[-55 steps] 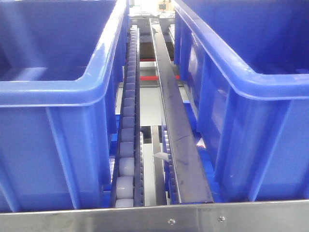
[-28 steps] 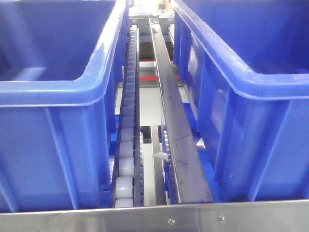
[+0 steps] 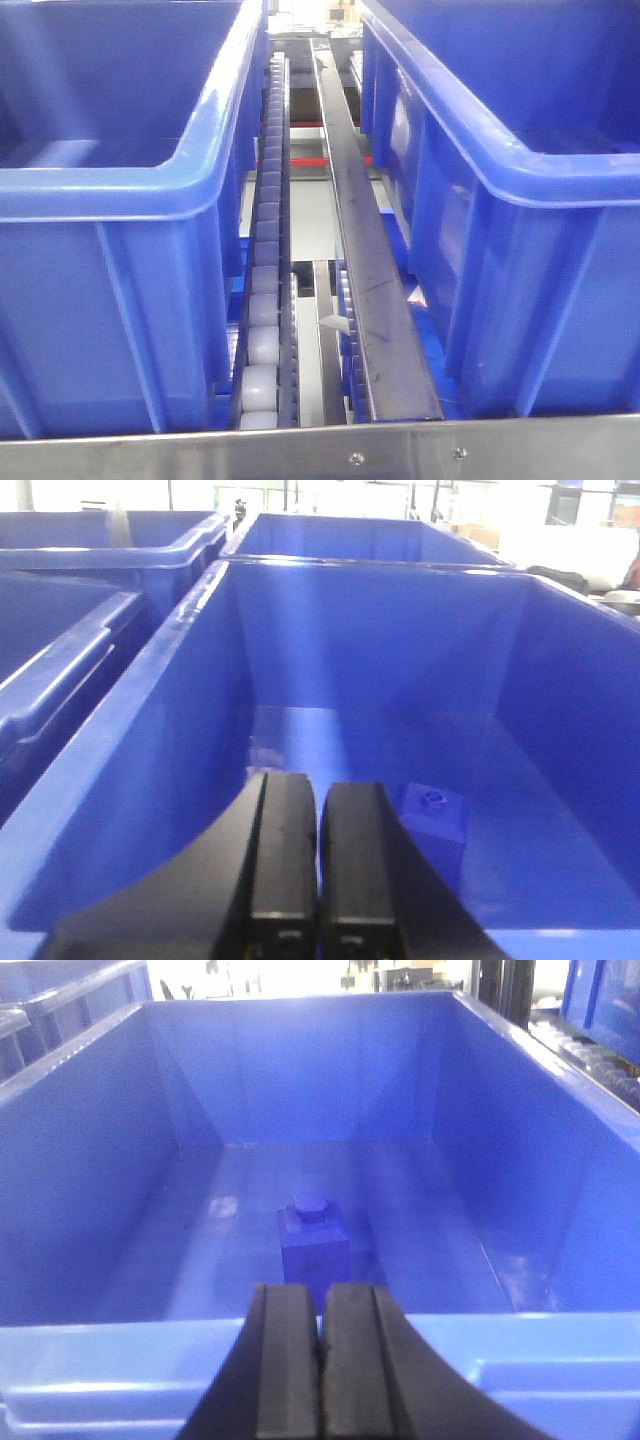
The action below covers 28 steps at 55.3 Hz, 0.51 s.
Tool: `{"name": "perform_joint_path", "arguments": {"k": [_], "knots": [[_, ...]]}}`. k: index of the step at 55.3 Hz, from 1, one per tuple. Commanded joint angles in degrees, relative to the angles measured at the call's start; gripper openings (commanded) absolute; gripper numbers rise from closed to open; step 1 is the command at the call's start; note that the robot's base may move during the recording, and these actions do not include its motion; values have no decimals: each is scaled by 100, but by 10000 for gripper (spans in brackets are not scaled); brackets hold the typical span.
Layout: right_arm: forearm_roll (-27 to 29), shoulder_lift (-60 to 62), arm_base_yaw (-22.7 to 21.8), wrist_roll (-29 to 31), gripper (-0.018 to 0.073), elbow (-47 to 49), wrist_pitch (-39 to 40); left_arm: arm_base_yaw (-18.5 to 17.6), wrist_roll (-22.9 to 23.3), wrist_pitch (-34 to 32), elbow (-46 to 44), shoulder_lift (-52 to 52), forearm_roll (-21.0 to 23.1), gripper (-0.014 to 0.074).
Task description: Pick and sort blue part to right shelf
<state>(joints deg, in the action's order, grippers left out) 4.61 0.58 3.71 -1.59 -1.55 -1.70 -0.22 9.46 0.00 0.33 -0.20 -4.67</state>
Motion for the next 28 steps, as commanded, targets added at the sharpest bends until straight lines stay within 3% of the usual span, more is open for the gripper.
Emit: {"name": "perform_joint_path", "arguments": {"k": [1,28], "knots": [[-7,105,-22,-8,45,34,495,6,8,-506,170,-138,47,124],[-7,105,-22,-8,45,34,495,6,8,-506,170,-138,47,124]]}}
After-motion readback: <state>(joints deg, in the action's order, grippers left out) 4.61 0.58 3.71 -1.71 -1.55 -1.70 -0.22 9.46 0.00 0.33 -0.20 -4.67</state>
